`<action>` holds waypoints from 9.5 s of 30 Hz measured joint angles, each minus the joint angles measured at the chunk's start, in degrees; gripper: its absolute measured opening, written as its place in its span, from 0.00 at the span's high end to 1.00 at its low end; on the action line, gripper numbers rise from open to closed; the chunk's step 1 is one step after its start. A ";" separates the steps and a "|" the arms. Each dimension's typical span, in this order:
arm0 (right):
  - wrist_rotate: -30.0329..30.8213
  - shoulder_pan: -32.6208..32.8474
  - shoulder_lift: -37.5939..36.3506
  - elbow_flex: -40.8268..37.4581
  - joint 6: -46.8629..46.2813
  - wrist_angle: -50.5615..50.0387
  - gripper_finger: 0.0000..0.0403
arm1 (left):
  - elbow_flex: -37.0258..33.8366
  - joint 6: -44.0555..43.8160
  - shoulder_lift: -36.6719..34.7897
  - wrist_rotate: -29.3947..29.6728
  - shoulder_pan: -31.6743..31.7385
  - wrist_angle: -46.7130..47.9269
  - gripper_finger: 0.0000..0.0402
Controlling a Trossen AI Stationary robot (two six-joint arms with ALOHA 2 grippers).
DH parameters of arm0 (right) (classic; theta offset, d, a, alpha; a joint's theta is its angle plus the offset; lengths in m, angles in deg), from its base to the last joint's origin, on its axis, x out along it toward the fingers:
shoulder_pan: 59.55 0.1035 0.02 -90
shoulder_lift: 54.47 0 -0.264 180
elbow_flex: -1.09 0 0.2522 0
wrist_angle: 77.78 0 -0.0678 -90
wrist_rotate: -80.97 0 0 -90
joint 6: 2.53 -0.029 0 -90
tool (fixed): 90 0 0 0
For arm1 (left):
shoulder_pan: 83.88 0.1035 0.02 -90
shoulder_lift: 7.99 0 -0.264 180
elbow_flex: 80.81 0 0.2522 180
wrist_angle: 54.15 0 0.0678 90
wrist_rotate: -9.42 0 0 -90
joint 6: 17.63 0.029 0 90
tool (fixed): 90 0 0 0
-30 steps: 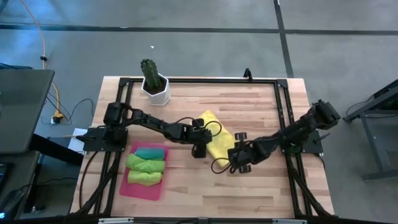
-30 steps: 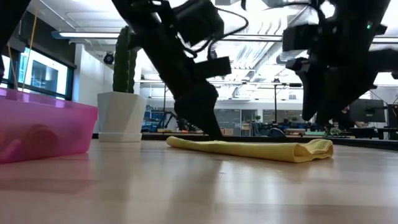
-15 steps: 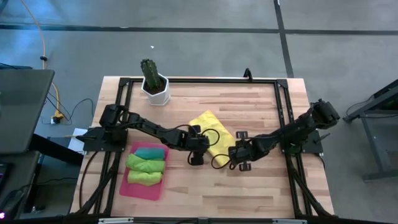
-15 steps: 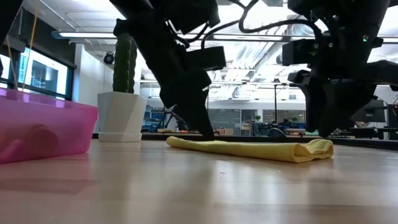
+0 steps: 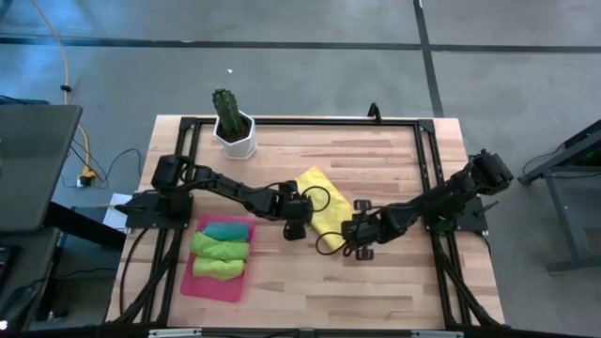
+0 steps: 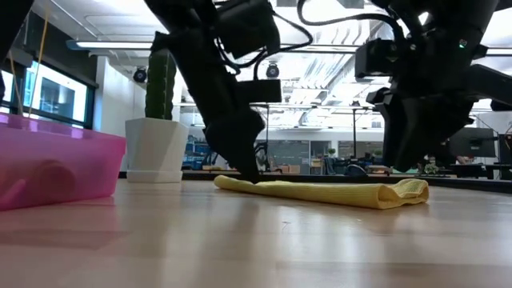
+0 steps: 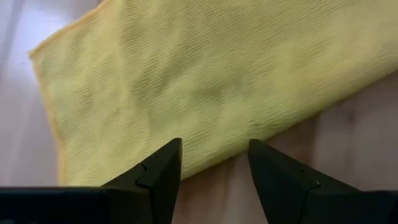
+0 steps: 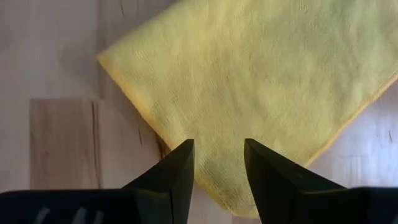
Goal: Roll microfiber towels into tight, uniform cylinder then place into a basket
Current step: Roll the yellow towel
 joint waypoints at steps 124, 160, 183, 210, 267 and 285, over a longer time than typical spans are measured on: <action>-0.38 -7.17 6.19 -5.06 -5.79 16.61 0.99 | 0.07 -7.46 3.02 -20.65 -2.32 -4.67 0.99; -7.13 -12.57 6.57 2.36 -12.95 13.57 0.99 | -0.02 -28.50 -4.84 -13.49 -4.70 5.81 1.00; -7.30 -12.79 10.77 2.43 -7.45 16.12 0.89 | 0.00 -39.29 -1.33 -2.29 -6.47 8.75 1.00; 2.88 -6.55 8.80 2.34 19.85 14.83 0.66 | 0.07 -38.64 1.03 -1.95 -6.34 6.37 1.00; -16.27 -12.82 11.39 2.53 -7.84 8.89 1.00 | -0.02 18.20 -3.78 4.84 -10.31 1.28 0.61; -18.71 -13.53 8.74 2.19 -8.81 8.50 1.00 | 0.00 22.48 -0.07 -2.53 -4.57 -0.55 0.61</action>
